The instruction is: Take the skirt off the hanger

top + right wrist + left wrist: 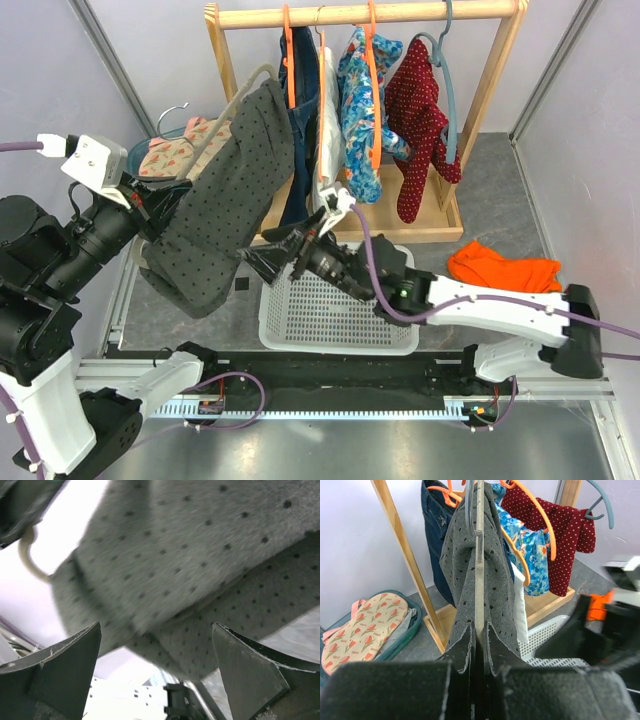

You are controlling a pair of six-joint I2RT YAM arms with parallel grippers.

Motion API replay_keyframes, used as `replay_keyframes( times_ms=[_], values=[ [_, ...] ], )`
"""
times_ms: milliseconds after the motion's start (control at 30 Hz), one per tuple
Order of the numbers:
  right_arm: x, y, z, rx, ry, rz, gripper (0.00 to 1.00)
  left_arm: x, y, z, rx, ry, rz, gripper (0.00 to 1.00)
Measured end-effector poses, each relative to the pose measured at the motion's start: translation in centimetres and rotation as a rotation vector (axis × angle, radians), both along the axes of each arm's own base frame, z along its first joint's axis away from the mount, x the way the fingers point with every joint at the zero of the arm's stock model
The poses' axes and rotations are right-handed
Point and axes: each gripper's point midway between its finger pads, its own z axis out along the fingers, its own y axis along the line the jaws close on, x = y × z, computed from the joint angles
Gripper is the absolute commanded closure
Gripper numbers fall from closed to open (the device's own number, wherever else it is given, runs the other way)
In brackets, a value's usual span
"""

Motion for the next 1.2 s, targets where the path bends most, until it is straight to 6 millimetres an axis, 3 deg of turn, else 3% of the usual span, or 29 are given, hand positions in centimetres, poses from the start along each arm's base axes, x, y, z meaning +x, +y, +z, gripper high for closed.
replay_keyframes(
  times_ms=[233, 367, 433, 467, 500, 567, 600, 667, 700, 800, 1033, 1200],
  values=[
    [4.3, 3.2, -2.7, 0.082, 0.117, 0.088, 0.02, -0.5, -0.3, -0.1, -0.002, 0.007, -0.024, 0.98],
    [4.7, 4.9, -3.3, 0.123, 0.164, 0.167, 0.03, -0.7, -0.3, -0.1, -0.002, 0.007, -0.029, 0.98],
    [4.6, 5.4, -2.9, 0.143, 0.171, 0.199, 0.08, -0.8, -0.2, -0.1, -0.004, 0.003, -0.030, 0.98],
    [4.4, 5.5, -2.6, 0.153, 0.170, 0.213, 0.13, -0.9, -0.2, -0.1, -0.004, 0.001, -0.030, 0.98],
    [4.2, 5.6, -2.1, 0.166, 0.168, 0.229, 0.26, -1.0, -0.2, 0.0, -0.005, 0.000, -0.030, 0.98],
    [3.8, 5.6, -1.1, 0.186, 0.154, 0.253, 0.40, -1.1, -0.1, -0.2, -0.005, 0.001, -0.030, 0.98],
    [3.6, 5.6, -0.4, 0.204, 0.150, 0.270, 0.54, -1.2, -0.1, -0.4, -0.004, 0.004, -0.031, 0.98],
    [3.2, 5.5, 0.5, 0.220, 0.137, 0.293, 0.69, -1.2, -0.2, -0.7, -0.001, 0.011, -0.031, 0.98],
    [2.9, 5.5, 0.9, 0.226, 0.132, 0.307, 0.84, -1.1, -0.2, -0.9, -0.001, 0.013, -0.032, 0.98],
    [2.2, 5.6, 2.1, 0.235, 0.113, 0.345, 1.00, -0.7, -0.3, -1.6, 0.005, 0.030, -0.030, 0.98],
    [1.5, 5.1, 1.8, 0.169, 0.102, 0.361, 1.00, 1.5, -0.4, -4.6, 0.039, 0.095, 0.002, 0.98],
    [-0.3, 2.6, 3.6, 0.096, 0.028, 0.322, 1.00, 3.5, -0.2, -6.8, 0.070, 0.135, 0.047, 0.98]
  ],
)
